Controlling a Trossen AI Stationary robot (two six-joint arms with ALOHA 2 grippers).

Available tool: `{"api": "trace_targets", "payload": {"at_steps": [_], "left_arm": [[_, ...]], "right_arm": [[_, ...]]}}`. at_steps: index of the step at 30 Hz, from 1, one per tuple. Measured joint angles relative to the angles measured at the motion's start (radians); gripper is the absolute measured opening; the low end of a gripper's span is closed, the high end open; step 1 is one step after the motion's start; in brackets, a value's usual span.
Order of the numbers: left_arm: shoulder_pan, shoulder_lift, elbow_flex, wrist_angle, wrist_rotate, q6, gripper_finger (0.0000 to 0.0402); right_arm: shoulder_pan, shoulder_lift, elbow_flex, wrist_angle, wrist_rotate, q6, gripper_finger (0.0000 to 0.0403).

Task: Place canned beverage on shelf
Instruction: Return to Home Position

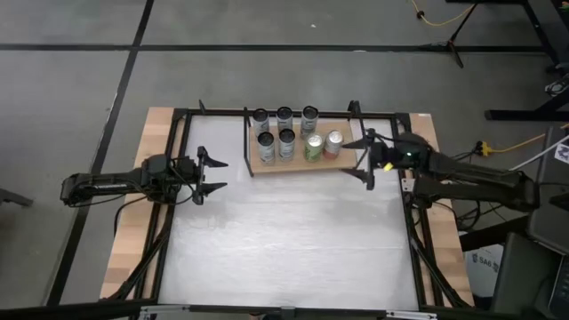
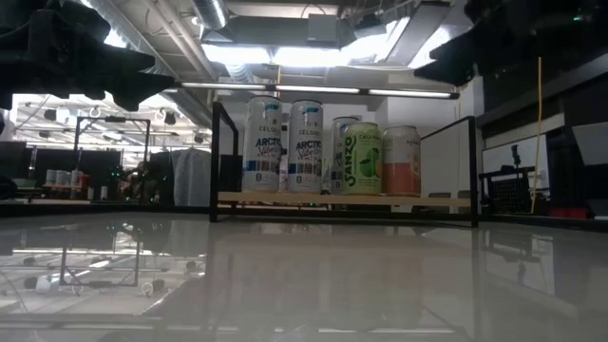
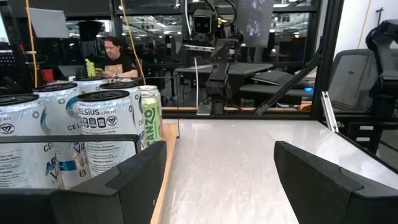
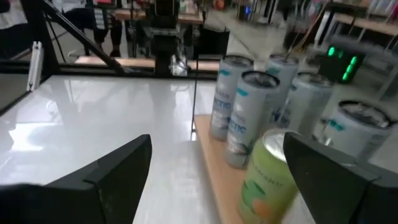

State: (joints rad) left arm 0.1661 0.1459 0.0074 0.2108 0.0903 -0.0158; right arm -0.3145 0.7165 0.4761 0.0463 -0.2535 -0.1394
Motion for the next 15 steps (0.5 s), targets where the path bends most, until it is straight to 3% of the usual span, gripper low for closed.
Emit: {"api": "trace_targets", "payload": {"at_steps": [15], "left_arm": [[0.000,0.000,0.000,0.000,0.001,0.000,0.0292]], "right_arm": [[-0.013,-0.462,-0.136,-0.232,0.026,0.009,0.0353]]}}
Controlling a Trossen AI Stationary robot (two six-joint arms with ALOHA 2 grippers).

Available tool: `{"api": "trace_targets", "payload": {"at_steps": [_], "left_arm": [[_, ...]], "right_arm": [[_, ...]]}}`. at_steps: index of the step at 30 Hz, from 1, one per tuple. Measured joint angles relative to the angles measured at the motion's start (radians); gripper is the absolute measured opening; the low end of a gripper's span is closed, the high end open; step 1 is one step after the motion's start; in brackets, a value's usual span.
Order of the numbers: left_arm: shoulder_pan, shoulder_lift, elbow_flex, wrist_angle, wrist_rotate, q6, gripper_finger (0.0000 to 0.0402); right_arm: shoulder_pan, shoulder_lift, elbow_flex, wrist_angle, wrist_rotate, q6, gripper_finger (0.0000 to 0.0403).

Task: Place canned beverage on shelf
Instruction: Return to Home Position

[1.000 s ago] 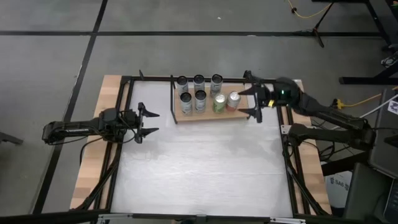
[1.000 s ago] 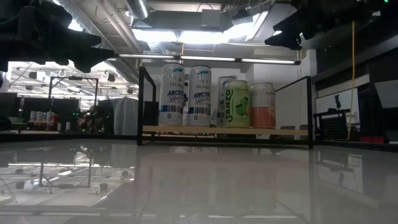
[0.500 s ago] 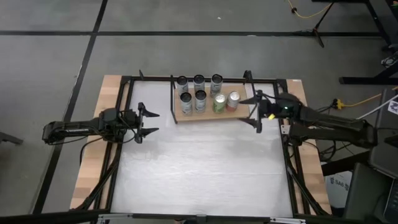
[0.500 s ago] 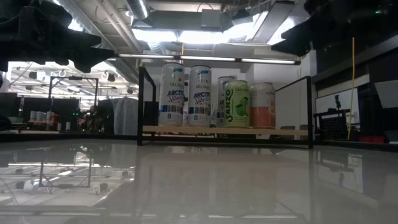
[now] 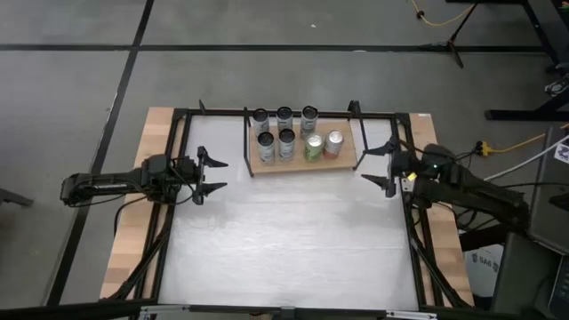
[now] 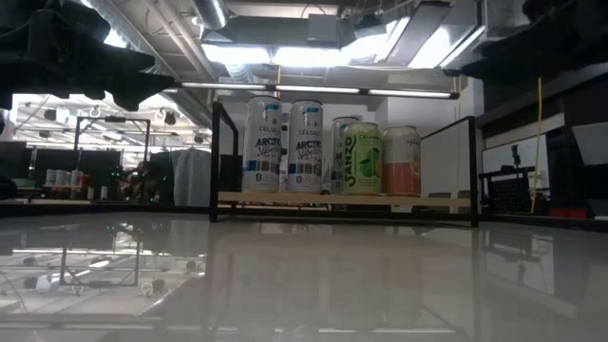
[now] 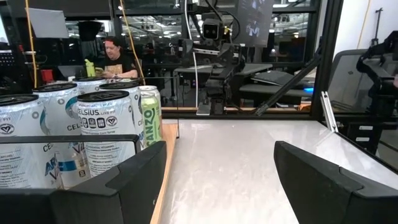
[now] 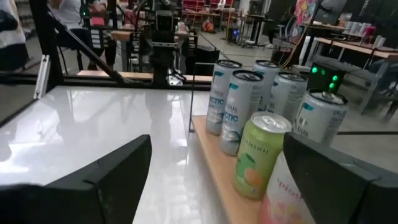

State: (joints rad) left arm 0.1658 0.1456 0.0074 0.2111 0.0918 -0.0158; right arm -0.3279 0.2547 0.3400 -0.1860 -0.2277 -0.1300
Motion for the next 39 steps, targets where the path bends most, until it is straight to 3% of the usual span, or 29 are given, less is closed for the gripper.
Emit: {"api": "trace_targets", "payload": {"at_steps": [14,20,28,39], "left_arm": [[0.000,0.000,0.000,0.000,-0.001,0.000,0.0292],[0.000,0.000,0.000,0.000,-0.002,0.000,0.0292],[0.000,0.000,0.000,0.000,-0.002,0.000,0.0292],[0.000,0.000,0.000,0.000,-0.001,0.000,0.0292]], "right_arm": [[0.000,-0.245,-0.043,-0.151,0.000,0.099,0.0353],[0.000,-0.252,-0.044,-0.151,0.000,0.111,0.0353],[0.001,-0.252,-0.231,0.162,-0.027,0.234,0.0353],[0.001,-0.250,-0.329,0.225,0.080,0.310,0.0353]]}}
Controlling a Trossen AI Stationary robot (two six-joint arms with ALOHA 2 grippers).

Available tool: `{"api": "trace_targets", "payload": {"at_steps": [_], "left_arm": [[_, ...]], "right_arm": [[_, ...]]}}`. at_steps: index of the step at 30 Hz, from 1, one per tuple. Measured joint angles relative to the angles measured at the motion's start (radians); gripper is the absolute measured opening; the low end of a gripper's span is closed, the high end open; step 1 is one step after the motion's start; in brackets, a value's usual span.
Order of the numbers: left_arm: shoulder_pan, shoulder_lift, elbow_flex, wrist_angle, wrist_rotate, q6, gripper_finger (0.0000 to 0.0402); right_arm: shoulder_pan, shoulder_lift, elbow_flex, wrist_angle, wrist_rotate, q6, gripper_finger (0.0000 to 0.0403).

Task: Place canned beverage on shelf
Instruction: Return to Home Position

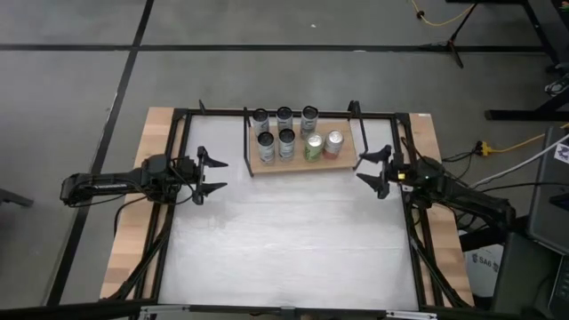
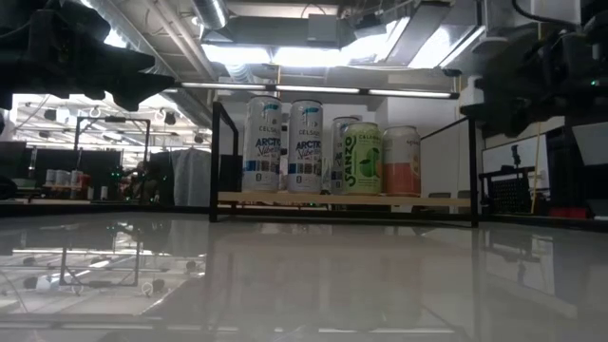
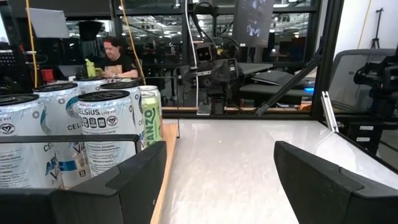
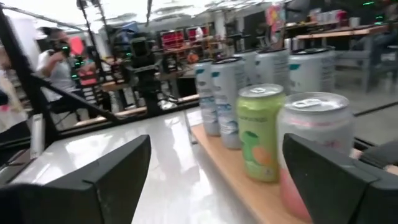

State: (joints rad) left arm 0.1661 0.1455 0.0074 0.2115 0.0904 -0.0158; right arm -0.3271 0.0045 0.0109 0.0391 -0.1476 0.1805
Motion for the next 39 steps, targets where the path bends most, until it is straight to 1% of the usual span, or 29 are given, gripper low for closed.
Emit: {"api": "trace_targets", "payload": {"at_steps": [3,6,9,18,22,25,27,30,39], "left_arm": [[0.000,0.000,0.000,0.000,0.000,0.000,0.0292],[0.000,0.000,0.000,0.000,0.000,0.000,0.0292],[0.000,0.000,0.000,0.000,0.000,0.000,0.0292],[0.000,0.000,0.000,0.000,0.000,0.000,0.0292],[0.000,0.000,0.000,0.000,0.000,0.000,0.0292],[0.000,0.000,0.000,0.000,0.000,0.000,0.0292],[0.000,0.000,0.000,0.000,0.000,0.000,0.0292],[0.000,0.000,0.000,0.000,0.000,0.000,0.0292],[0.000,0.000,0.000,0.000,0.000,0.000,0.0292]], "right_arm": [[0.000,-0.001,0.000,-0.008,0.043,0.002,0.0347],[0.000,0.000,0.000,-0.014,0.072,0.023,0.0319],[0.000,0.000,0.000,-0.015,0.072,0.025,0.0271],[0.000,0.008,0.000,-0.010,0.028,0.003,0.0103],[0.000,0.008,0.000,-0.009,0.022,-0.006,0.0046],[0.000,0.008,0.000,-0.008,0.016,-0.055,0.0011],[0.000,0.008,0.000,-0.005,0.001,-0.083,0.0004],[0.000,0.008,0.000,-0.002,-0.019,-0.083,0.0009],[0.000,0.008,0.000,-0.002,-0.021,-0.079,0.0003]]}}
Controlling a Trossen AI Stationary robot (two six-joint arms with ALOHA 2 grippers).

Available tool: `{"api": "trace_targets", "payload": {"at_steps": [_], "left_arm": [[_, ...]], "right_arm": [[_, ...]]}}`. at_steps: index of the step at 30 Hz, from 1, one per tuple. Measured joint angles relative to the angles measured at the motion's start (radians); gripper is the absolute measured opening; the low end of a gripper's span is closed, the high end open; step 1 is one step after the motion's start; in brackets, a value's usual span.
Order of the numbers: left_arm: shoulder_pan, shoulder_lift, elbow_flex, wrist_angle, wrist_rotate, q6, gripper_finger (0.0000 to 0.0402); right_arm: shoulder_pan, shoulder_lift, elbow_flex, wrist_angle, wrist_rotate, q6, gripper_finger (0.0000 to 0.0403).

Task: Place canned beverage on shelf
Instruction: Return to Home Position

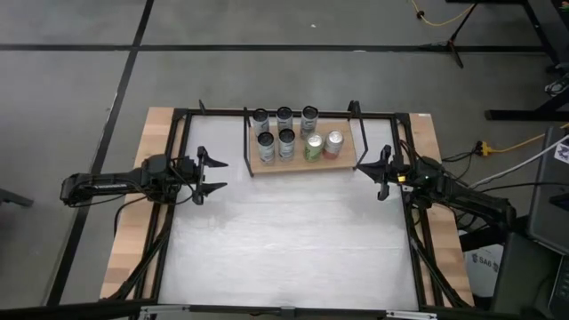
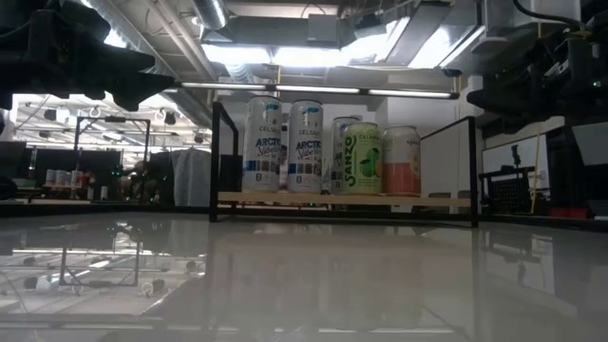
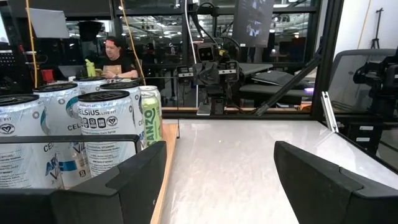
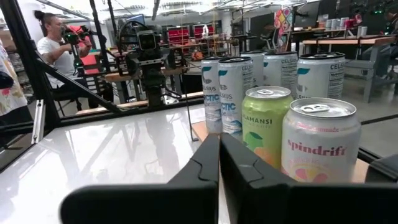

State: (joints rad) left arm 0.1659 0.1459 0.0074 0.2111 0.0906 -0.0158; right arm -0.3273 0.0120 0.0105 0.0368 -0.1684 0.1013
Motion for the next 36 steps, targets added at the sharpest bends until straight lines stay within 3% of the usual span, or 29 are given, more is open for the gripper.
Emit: {"api": "trace_targets", "payload": {"at_steps": [36], "left_arm": [[0.000,0.000,0.000,0.000,0.000,0.000,0.0292]], "right_arm": [[0.000,-0.010,-0.002,0.010,0.000,0.001,0.0010]]}}
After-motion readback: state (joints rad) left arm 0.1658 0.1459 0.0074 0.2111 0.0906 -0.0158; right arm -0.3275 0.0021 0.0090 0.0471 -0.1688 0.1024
